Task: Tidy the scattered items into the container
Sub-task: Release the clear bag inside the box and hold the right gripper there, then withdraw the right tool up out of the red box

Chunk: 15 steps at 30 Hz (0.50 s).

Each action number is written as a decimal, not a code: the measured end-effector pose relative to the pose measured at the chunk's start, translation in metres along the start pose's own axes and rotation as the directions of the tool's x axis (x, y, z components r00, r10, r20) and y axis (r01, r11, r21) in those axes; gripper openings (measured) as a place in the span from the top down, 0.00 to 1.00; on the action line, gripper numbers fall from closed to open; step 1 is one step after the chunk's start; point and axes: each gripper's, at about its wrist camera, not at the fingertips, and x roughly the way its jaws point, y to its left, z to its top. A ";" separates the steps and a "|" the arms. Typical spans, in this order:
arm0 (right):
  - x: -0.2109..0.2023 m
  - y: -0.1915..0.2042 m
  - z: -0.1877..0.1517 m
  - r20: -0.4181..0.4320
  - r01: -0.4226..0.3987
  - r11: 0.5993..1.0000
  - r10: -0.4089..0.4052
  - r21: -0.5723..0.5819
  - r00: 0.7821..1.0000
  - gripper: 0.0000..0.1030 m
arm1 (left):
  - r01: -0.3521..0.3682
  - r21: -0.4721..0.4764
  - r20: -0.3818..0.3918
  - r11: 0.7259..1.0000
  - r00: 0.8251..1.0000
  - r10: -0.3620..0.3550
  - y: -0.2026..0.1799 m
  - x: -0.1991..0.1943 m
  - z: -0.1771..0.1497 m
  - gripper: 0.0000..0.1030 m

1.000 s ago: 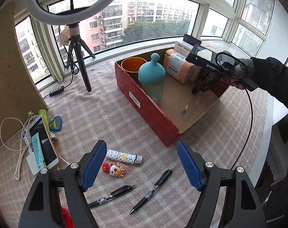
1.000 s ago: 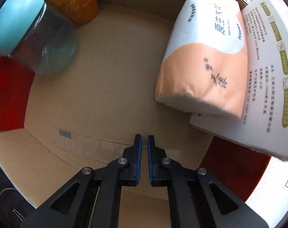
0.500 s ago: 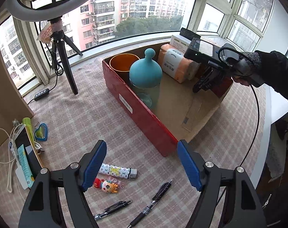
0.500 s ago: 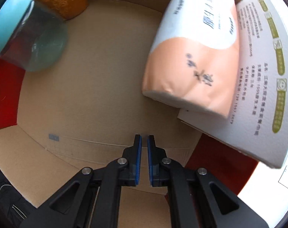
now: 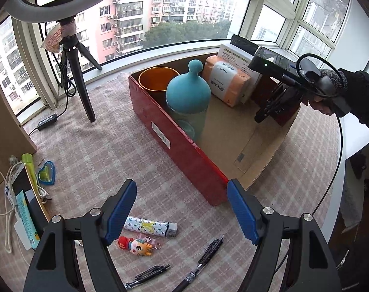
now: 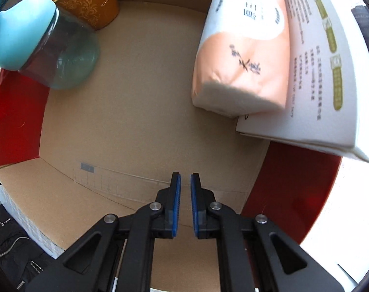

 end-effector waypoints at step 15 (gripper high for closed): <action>0.021 -0.016 0.003 -0.119 0.063 0.997 -0.068 -0.046 0.990 0.91 | 0.012 -0.009 0.007 1.000 1.000 -0.012 0.001 -0.002 -0.003 0.28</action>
